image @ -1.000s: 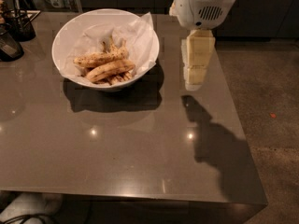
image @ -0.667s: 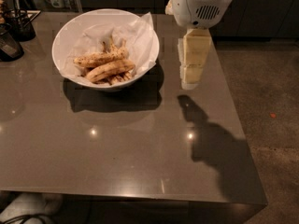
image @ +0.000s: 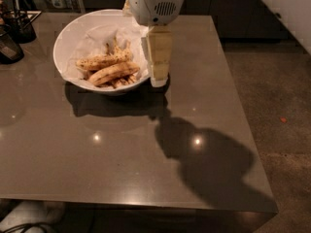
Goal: Pick banana from white bowl
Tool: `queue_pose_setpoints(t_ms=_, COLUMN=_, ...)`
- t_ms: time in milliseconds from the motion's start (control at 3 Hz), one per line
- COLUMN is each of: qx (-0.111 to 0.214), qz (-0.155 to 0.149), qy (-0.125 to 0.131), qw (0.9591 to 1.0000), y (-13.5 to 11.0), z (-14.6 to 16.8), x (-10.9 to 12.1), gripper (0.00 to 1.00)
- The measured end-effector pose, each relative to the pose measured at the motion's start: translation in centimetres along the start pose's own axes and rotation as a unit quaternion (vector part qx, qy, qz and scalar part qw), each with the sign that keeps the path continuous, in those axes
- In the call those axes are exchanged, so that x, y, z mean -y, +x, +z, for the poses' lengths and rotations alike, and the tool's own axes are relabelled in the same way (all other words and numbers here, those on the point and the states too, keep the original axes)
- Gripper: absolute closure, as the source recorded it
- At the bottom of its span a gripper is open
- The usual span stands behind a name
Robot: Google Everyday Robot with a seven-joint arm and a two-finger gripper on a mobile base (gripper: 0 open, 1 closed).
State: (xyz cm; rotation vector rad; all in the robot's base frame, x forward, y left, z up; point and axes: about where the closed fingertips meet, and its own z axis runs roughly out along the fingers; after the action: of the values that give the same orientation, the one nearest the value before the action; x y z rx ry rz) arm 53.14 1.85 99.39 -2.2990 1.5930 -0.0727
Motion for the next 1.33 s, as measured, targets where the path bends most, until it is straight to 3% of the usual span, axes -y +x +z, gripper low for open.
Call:
queue_pose_setpoints(t_ms=333, qx=0.006, qz=-0.022, qy=-0.02, qw=0.9995, y=-1.6, z=2.1, x=1.0, gripper=0.02)
queue_pose_setpoints(t_ms=1333, qx=0.016, qz=-0.022, qy=-0.064, qw=0.9976, y=-2.0, z=6.1, x=3.5, gripper=0.18)
